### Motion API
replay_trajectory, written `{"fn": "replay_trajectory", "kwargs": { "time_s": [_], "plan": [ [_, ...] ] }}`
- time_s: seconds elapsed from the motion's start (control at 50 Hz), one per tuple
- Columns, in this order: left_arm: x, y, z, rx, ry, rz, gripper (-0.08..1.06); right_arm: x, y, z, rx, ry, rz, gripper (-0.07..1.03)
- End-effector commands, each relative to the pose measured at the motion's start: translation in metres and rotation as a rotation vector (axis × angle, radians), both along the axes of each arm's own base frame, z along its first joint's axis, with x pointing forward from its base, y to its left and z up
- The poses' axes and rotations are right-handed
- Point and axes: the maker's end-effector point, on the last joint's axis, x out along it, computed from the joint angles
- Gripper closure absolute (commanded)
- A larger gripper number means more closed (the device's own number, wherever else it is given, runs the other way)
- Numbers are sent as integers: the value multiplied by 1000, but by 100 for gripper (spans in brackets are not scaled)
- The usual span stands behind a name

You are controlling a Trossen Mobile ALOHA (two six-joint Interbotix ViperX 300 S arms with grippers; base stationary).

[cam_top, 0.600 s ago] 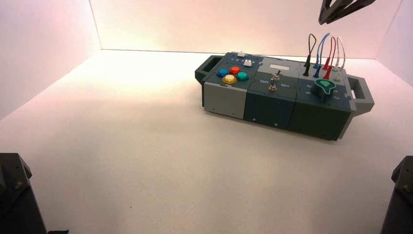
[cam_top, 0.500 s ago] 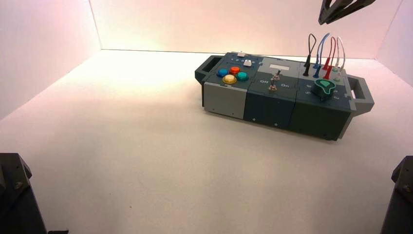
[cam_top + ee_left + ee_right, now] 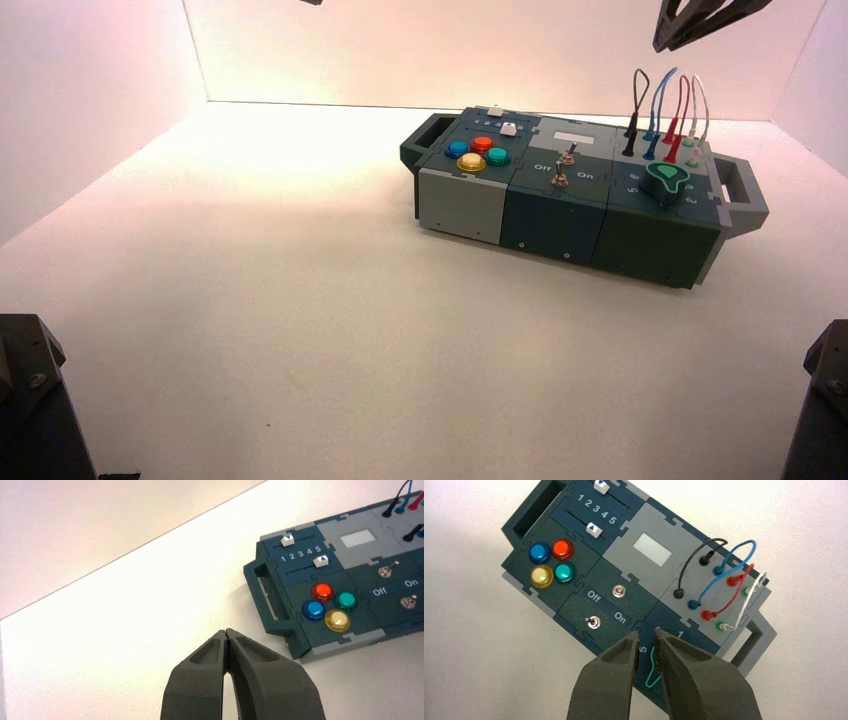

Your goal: Flip the bottom switch on with the right gripper.

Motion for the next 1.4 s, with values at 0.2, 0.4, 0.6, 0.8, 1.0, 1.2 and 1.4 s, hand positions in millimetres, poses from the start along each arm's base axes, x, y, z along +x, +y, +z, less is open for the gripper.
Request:
{"fn": "replay_trajectory", "kwargs": {
  "time_s": [0.2,0.4,0.6,0.8,1.0,1.2,1.4],
  "plan": [
    [12,-6,9,-20,-54,5,101,6,7,9,8,-27,19,78],
    [24,-24,11,-24,-77,-23,101,6,7,9,7,-27,20,78],
    [41,-56,8,-10,-77,-79,101,6,7,6,1,-16,21,78],
    [38,-82,-26,85,31,-182,101,7,6,-1,-8,9,23,78],
    [40,-86,-41,115,96,-197,101,7,6,-2,-12,18,24,78],
    [39,-86,-57,143,143,-209,101,6,6,-2,-11,19,24,78],
    [39,-88,-87,190,213,-230,101,6,6,-2,-11,19,24,78]
  ]
}}
